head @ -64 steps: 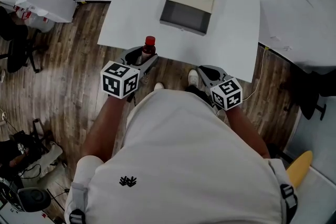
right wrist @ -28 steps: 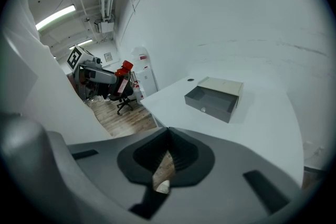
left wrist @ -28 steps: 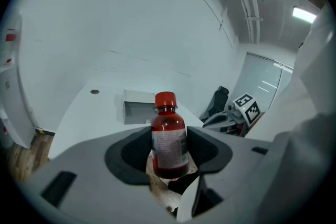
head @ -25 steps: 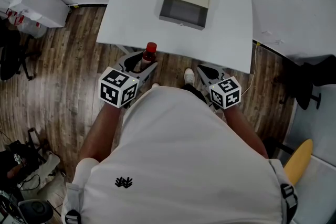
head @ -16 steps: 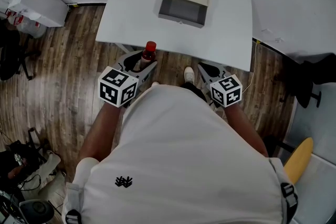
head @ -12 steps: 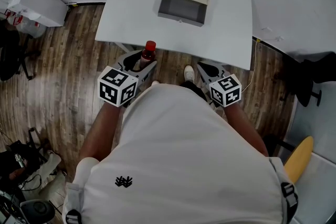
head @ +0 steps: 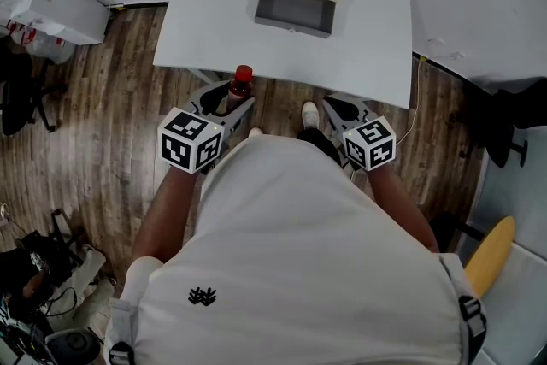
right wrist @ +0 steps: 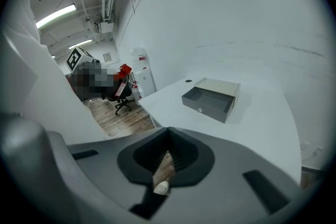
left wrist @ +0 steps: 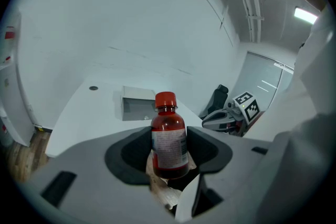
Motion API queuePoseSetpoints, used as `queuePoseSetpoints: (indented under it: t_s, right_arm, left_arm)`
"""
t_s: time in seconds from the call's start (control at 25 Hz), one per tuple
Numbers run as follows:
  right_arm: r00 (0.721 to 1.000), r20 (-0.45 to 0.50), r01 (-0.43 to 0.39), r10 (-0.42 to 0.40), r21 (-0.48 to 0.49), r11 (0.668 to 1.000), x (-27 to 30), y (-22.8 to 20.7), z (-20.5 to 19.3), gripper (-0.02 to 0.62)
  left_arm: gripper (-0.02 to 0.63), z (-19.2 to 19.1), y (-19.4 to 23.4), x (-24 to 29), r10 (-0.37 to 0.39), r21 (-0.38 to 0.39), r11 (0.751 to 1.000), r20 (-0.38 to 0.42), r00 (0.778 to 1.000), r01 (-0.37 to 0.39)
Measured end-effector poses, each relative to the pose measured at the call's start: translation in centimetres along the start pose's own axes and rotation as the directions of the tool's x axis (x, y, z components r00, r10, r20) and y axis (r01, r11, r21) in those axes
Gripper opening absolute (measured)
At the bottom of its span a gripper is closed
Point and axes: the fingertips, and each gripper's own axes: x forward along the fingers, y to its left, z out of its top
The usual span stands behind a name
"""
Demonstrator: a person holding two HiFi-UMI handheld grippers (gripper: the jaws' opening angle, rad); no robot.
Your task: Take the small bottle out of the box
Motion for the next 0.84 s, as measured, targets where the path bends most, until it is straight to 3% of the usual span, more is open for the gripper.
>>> queuePoseSetpoints:
  t_s: [0.44,0.84]
  right_arm:
    - [1.0,-0.006,-0.003,0.003,0.011,1.0,-0.7,-2.7,-0.5,0.006]
    - [0.999,-0.025,-0.043,0.043,-0.013,0.999,-0.3,-9.2,0.4,0.006]
  left_arm:
    - [0.213,0.9,-0.4,2.4,0.016,-0.013,1.0,-0.009,1.0,-0.016]
    - [0.213,3.1,0.3,7.6,0.072,-0.045,0.996,-0.032,0.997,-0.073]
